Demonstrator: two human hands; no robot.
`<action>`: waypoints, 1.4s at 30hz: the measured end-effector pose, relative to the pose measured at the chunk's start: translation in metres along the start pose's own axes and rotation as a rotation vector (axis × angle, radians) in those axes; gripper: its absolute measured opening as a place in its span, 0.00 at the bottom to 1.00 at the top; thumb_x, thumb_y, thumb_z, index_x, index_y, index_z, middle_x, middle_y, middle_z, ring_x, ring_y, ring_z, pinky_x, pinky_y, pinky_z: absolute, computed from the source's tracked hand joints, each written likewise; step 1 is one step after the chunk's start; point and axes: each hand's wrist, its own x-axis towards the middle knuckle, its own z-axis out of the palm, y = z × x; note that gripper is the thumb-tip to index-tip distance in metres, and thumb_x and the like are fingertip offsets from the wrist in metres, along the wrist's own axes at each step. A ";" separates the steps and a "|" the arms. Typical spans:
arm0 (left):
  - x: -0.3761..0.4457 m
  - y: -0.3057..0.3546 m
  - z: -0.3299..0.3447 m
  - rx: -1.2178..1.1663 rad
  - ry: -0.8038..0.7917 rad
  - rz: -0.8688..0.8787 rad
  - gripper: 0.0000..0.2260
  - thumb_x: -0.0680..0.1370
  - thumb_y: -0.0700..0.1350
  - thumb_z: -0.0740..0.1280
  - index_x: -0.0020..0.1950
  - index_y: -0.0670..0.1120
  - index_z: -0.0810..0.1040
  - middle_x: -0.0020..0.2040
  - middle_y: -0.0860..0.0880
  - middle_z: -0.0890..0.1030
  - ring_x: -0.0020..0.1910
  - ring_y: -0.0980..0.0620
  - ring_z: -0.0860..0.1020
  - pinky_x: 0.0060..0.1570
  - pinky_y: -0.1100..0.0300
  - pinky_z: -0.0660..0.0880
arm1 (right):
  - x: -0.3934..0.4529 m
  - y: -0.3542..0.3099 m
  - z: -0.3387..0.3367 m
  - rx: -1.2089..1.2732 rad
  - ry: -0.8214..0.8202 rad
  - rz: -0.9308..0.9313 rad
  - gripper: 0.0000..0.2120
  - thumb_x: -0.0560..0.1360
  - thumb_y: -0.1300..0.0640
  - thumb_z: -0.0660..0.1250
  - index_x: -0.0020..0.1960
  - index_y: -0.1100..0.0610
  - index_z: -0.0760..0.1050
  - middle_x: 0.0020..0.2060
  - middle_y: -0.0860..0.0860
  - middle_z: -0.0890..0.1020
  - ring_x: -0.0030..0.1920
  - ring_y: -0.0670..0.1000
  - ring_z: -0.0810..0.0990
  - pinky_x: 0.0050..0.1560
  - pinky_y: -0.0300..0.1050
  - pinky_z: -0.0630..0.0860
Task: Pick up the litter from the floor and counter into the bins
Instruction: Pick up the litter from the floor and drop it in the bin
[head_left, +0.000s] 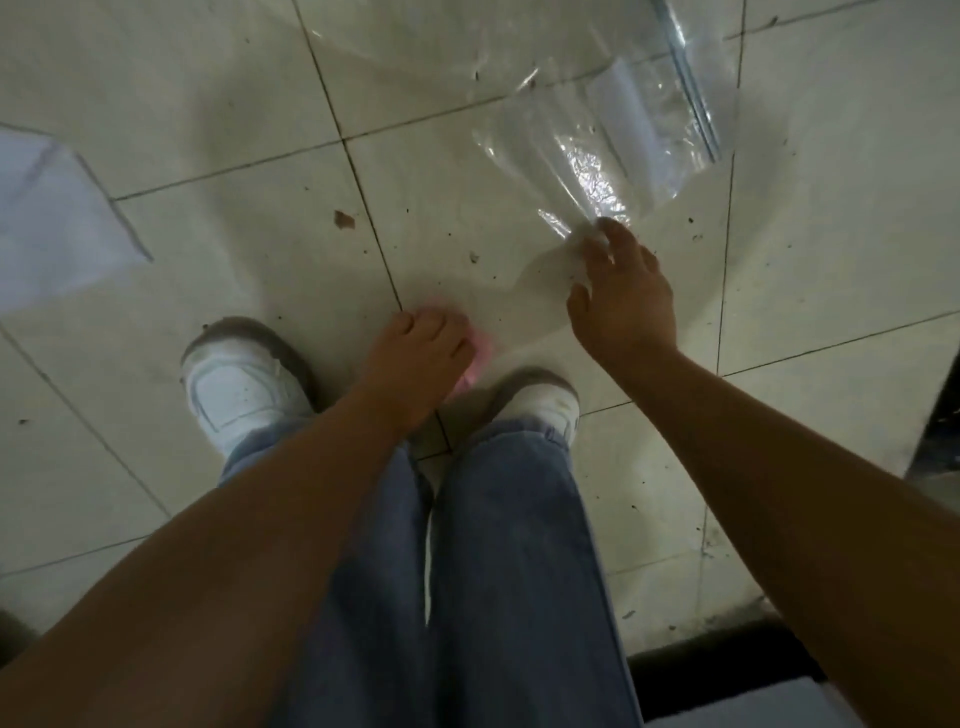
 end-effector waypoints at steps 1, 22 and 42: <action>0.000 -0.003 0.004 -0.049 -0.017 0.016 0.19 0.45 0.48 0.81 0.33 0.46 0.85 0.35 0.47 0.86 0.32 0.47 0.84 0.30 0.64 0.78 | 0.001 0.001 0.001 -0.010 0.018 0.000 0.21 0.76 0.61 0.59 0.69 0.61 0.63 0.71 0.55 0.64 0.67 0.58 0.67 0.69 0.52 0.65; -0.166 0.032 -0.336 -0.577 0.380 -0.557 0.13 0.78 0.35 0.59 0.62 0.37 0.73 0.57 0.37 0.79 0.56 0.40 0.78 0.51 0.52 0.75 | -0.171 -0.077 -0.294 0.411 0.280 0.109 0.12 0.72 0.73 0.58 0.53 0.68 0.75 0.54 0.64 0.78 0.51 0.61 0.77 0.40 0.30 0.60; 0.019 0.147 -0.602 -0.814 0.358 -0.764 0.18 0.77 0.35 0.63 0.67 0.38 0.66 0.64 0.37 0.75 0.63 0.38 0.75 0.59 0.49 0.74 | -0.094 0.111 -0.545 0.741 0.288 0.362 0.09 0.76 0.69 0.57 0.48 0.66 0.76 0.46 0.64 0.78 0.48 0.59 0.77 0.35 0.37 0.65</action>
